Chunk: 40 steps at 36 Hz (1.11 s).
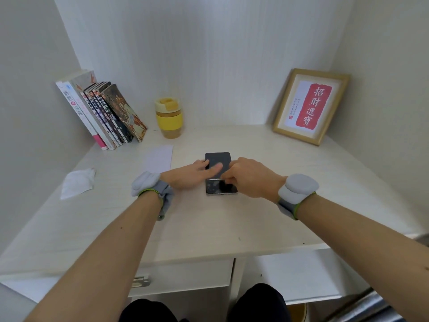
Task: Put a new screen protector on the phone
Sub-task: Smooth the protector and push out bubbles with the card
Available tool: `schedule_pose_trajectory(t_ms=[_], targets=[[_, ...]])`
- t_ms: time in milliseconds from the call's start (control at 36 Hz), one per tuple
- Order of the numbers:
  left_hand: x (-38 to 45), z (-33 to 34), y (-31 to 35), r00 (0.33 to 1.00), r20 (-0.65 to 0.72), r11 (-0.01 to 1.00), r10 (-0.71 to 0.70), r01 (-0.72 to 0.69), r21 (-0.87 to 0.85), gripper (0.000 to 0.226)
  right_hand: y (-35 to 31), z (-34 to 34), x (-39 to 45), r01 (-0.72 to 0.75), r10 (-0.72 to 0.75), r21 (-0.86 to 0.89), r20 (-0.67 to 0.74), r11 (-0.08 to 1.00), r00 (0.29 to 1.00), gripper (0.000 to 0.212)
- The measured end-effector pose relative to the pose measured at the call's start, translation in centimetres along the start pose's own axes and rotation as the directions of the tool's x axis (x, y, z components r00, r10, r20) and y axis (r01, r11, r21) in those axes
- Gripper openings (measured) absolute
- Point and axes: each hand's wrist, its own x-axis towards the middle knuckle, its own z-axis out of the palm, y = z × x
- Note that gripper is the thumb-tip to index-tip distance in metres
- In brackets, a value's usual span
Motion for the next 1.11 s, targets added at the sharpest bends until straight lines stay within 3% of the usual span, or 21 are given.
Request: schedule_pose_trajectory(t_ms=[83,167,306,1000,1111], targets=[[-0.1,0.0,0.1,0.996,-0.092,0.997,-0.013,0.006,-0.083,0.067,0.0,0.1,-0.3,0.026,-0.026,-0.004,-0.005,1.000,1.000,0.025],[0.2,0.7,-0.5,0.978,-0.207,0.999,0.029,-0.032,-0.013,0.049,-0.1,0.2,-0.7,0.065,-0.065,-0.019,-0.013,0.998,0.998,0.028],[0.2,1.7,-0.6,0.948,-0.315,0.998,0.050,-0.037,0.046,0.048,-0.5,0.5,-1.5,0.129,-0.131,-0.067,-0.029,0.989,0.991,0.031],[0.8,1.8,-0.5,0.934,-0.353,0.997,0.060,-0.036,0.074,0.048,0.0,-0.2,-0.8,0.139,-0.161,-0.183,-0.110,0.973,0.981,0.030],[0.6,2.3,-0.7,0.911,-0.409,0.998,0.060,-0.046,0.043,0.049,1.9,-0.2,-1.4,-0.031,0.009,-0.140,-0.155,0.990,0.988,0.025]])
